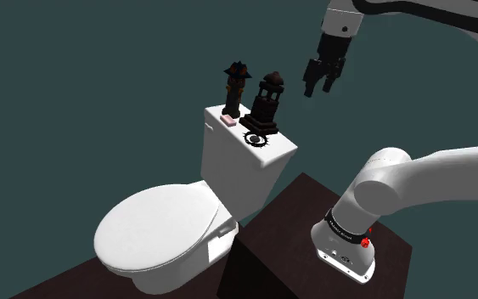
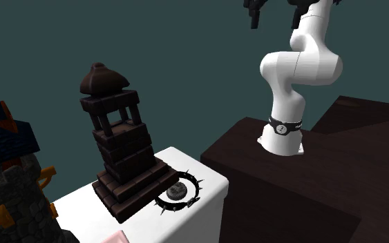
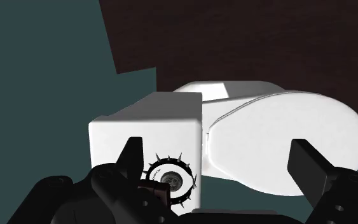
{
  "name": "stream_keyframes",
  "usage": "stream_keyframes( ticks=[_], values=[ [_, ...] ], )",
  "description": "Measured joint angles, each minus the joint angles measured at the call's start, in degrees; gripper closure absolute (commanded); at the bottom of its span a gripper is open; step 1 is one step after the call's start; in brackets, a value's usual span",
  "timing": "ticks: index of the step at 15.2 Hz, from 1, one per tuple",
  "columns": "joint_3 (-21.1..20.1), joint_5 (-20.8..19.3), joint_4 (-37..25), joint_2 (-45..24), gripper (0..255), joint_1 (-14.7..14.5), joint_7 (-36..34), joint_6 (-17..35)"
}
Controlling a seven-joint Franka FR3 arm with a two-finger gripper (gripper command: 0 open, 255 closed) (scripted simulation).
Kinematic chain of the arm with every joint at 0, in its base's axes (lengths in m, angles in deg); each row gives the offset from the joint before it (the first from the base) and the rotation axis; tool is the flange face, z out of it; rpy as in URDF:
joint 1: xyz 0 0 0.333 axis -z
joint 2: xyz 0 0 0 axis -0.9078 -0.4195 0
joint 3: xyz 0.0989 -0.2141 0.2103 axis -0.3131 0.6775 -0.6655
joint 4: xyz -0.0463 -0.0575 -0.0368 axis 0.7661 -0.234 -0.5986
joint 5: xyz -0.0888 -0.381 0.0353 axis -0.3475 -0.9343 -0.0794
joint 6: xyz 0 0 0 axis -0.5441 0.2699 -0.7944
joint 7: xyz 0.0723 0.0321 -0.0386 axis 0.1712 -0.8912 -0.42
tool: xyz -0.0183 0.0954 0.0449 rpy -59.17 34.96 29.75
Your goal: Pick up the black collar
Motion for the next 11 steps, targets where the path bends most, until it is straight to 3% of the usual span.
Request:
stream_keyframes(
  ticks=[3,11],
  values=[
    [-1.0,-0.5,1.5,-1.0,0,-0.1,-1.0,2.4],
    [-6.0,-5.5,7.4,-11.0,0,0.6,-7.4,17.5]
  ],
)
